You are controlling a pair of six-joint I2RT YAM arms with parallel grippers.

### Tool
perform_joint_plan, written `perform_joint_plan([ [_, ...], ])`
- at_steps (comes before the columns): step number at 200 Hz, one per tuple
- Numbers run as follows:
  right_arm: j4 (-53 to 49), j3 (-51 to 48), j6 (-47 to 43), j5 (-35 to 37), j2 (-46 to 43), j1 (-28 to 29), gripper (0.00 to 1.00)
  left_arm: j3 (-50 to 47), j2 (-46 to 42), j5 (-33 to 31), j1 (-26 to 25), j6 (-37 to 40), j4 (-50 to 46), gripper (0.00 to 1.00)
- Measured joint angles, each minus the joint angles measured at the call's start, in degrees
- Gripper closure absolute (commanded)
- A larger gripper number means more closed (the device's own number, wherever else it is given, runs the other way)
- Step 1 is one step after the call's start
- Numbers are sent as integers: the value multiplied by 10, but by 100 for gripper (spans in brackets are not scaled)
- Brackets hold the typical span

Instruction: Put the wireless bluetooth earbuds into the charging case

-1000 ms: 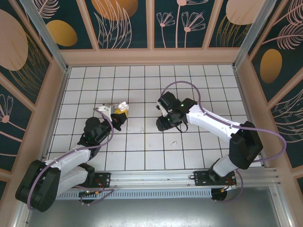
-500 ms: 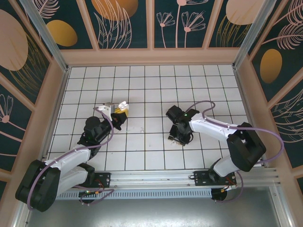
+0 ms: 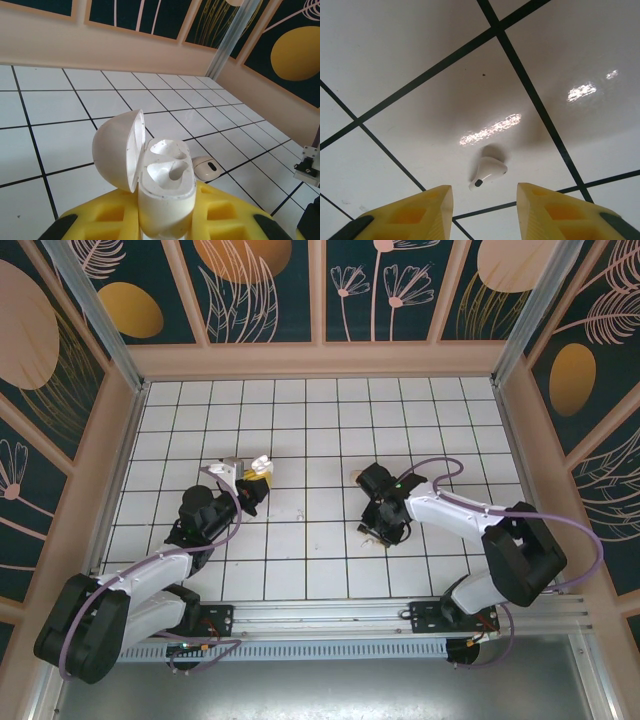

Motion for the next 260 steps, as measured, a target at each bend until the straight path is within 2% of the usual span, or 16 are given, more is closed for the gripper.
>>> perform_joint_plan([
  [45,25,-17,3,-15,11,-2,62,0,2,0,0,0,0,82],
  [205,62,-29,2,-27,38,-3,78,0,2,1,0,0,0,82],
  [260,84,-29,-28,3,2,-4,79,0,27,37,0,13,13,82],
])
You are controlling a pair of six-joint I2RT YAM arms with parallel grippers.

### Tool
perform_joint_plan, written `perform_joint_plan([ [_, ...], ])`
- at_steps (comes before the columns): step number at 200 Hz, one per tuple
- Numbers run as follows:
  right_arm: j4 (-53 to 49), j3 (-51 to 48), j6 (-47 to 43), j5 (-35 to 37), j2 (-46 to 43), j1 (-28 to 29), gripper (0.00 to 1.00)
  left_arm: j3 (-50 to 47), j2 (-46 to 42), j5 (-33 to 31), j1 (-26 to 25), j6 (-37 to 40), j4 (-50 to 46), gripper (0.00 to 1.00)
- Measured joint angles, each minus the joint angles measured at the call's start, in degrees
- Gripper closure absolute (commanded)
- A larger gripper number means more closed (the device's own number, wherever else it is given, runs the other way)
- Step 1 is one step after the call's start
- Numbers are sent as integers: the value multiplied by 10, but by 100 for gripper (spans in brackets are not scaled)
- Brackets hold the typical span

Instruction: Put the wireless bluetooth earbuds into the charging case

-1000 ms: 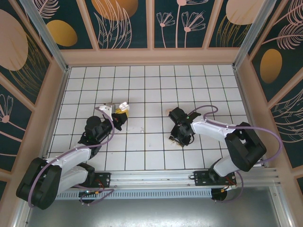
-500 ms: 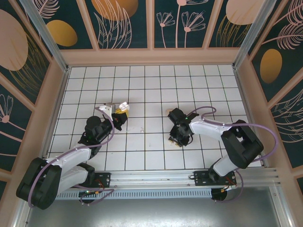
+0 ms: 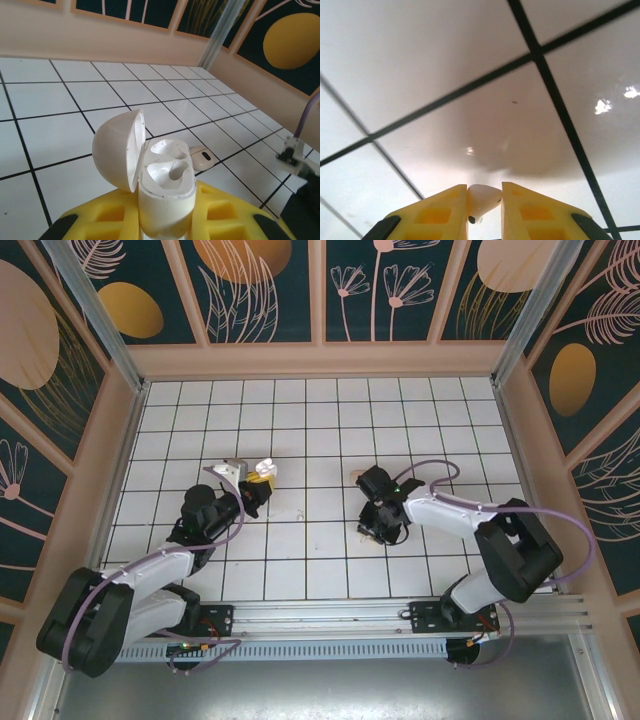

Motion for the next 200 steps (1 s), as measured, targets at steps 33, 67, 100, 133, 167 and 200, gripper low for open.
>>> perform_joint_plan([
  [33,34,-1,-35,24,-56,0,80,0,50,40,0,11,52,83],
  [67,68,-1,-83,46,-96,0,80,2,105,60,-33,39,94,84],
  [100,110,0,-139,65,-140,0,80,33,156,74,-78,71,107,84],
  [133,155,18,-202,80,-166,7,80,72,189,92,-99,93,125,84],
  [167,207,48,-257,90,-168,45,80,98,200,108,-115,107,136,84],
  [200,248,58,-288,91,-168,71,80,110,200,110,-125,115,138,84],
])
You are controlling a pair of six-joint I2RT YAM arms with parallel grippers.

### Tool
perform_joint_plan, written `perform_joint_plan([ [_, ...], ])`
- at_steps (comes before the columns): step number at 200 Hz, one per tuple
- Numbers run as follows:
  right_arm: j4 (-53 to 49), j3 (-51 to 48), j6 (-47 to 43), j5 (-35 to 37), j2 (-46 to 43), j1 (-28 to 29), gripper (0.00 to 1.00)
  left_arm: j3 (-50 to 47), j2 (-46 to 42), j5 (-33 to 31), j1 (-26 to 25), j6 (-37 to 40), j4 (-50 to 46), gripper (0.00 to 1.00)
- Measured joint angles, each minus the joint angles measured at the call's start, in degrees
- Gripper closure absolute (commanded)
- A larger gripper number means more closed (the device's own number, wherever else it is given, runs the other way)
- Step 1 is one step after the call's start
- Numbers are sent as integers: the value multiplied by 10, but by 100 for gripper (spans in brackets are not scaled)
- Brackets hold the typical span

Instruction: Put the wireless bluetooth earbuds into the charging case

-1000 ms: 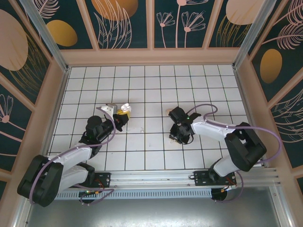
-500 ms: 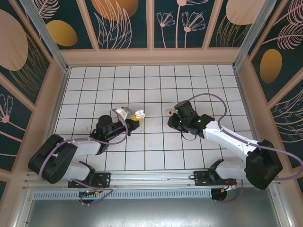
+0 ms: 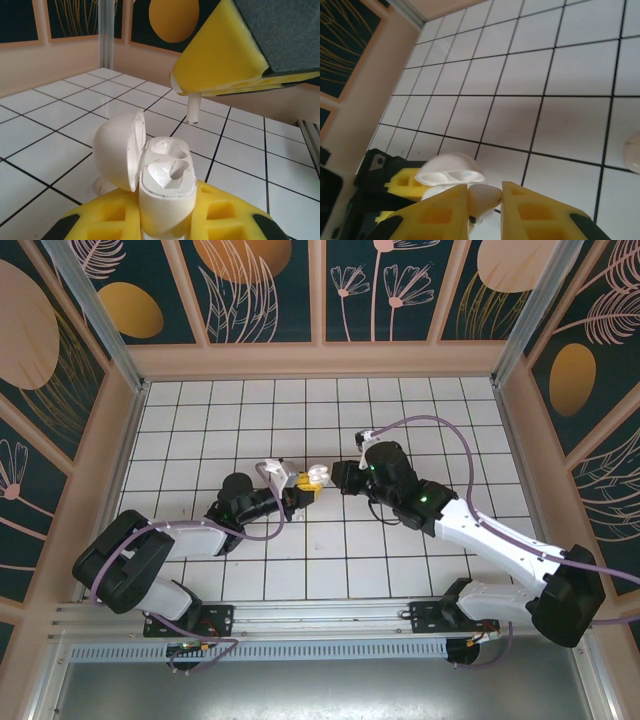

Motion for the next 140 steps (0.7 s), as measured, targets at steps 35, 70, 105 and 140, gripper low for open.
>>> perform_joint_plan([
  [35,20,1,-16,0,1,9,80,4,0,-1,0,4,0,84],
  [70,29,4,-18,0,13,15,80,4,0,-1,0,4,0,84],
  [105,31,4,-18,-1,24,17,80,5,-4,-1,0,4,0,84],
  [140,32,5,-20,-2,24,19,80,5,-13,-1,0,4,-1,84],
])
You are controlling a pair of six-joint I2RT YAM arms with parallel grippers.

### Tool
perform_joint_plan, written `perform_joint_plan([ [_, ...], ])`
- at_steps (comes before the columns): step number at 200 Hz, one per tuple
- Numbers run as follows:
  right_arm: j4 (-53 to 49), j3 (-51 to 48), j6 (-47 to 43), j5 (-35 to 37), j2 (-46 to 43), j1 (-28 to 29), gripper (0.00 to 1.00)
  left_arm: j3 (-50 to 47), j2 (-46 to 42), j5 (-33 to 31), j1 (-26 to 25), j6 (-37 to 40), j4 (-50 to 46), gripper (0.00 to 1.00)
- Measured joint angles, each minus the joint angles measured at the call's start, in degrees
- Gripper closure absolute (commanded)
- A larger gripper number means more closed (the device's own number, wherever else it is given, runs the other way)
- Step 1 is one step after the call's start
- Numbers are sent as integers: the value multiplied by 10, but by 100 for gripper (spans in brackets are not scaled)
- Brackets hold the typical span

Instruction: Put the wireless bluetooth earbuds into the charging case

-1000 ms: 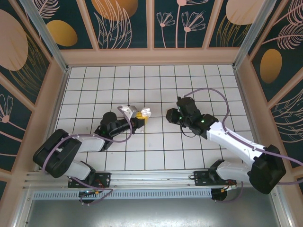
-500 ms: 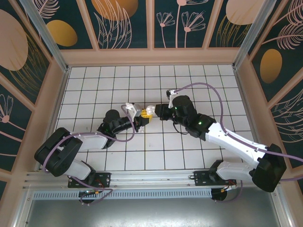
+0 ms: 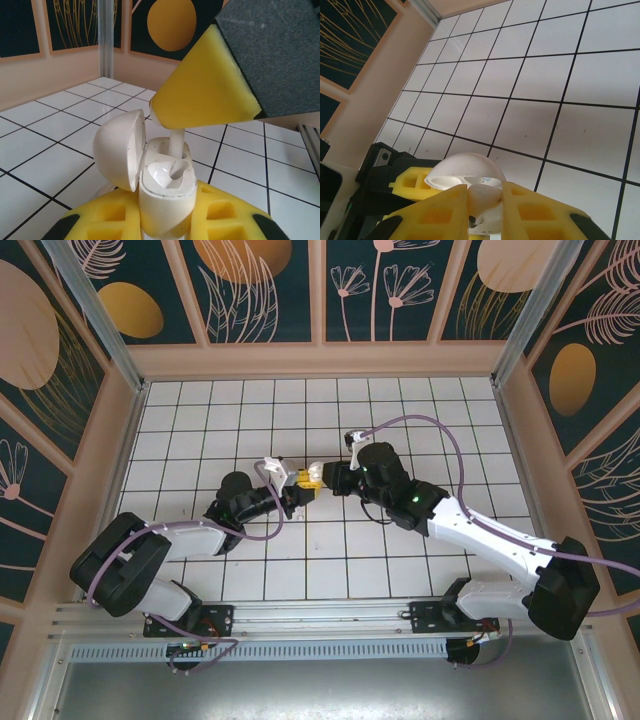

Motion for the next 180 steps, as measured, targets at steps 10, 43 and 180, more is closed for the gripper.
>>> perform_joint_plan([
  [10,0,1,-2,0,0,1,80,0,-1,0,0,0,-1,84],
  [43,-1,1,-11,1,0,6,80,0,-2,0,0,0,-2,84],
  [180,-14,10,-43,5,0,25,70,1,-16,-6,-2,0,-15,84],
])
